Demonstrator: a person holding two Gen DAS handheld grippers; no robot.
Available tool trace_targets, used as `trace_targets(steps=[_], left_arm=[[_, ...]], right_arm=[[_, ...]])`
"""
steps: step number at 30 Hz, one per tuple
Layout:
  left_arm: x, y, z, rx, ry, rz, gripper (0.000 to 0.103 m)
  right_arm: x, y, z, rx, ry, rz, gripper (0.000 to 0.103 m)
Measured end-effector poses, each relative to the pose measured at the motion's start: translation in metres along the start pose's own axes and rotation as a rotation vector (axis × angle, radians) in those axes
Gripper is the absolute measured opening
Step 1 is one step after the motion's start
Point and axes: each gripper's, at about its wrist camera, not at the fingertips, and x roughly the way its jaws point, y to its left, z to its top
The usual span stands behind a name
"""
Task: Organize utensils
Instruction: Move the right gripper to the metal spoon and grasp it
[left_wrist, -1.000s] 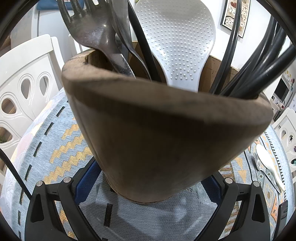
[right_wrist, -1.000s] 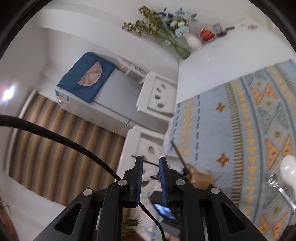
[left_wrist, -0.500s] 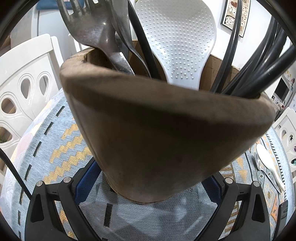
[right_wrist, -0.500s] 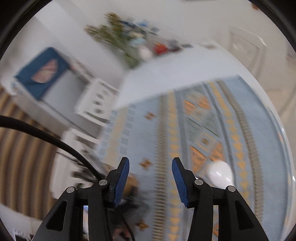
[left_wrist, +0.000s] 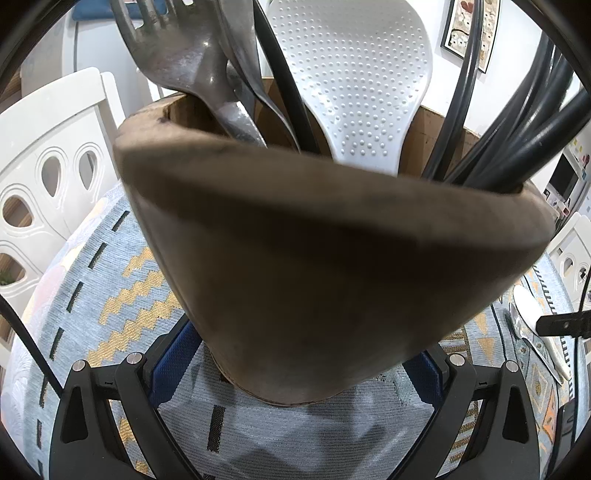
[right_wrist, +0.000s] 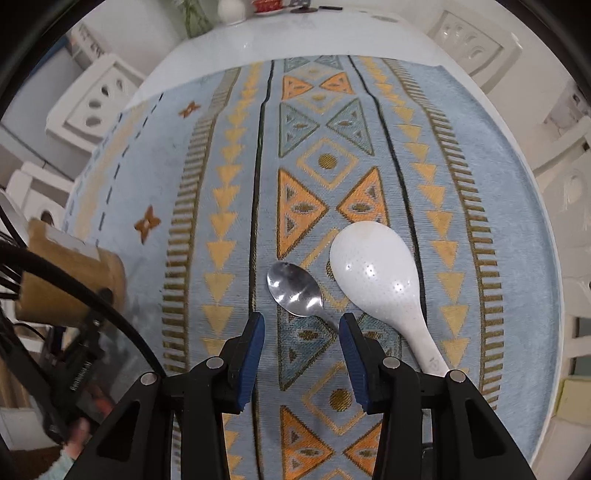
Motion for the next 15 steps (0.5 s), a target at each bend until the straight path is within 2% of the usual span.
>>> trace_targets(steps=[2,8,12,15], left_arm=[[0.0,0.0,0.0,0.0,0.0,0.0,0.1],[0.0,0.0,0.0,0.0,0.001,0.0,0.1],[0.0,0.0,0.0,0.0,0.001,-0.001,0.1],[0.0,0.0,0.0,0.0,0.001,-0.001,0.1]], right_arm=[[0.005,0.001,0.001,-0.017,0.011,-0.02,0.041],[0.02,0.008,0.001,-0.023,0.048,-0.002,0.041],[0.029,0.017,0.001,-0.054,0.048,-0.057,0.041],[0.034,0.024,0.001,-0.098,0.015,-0.12,0.041]])
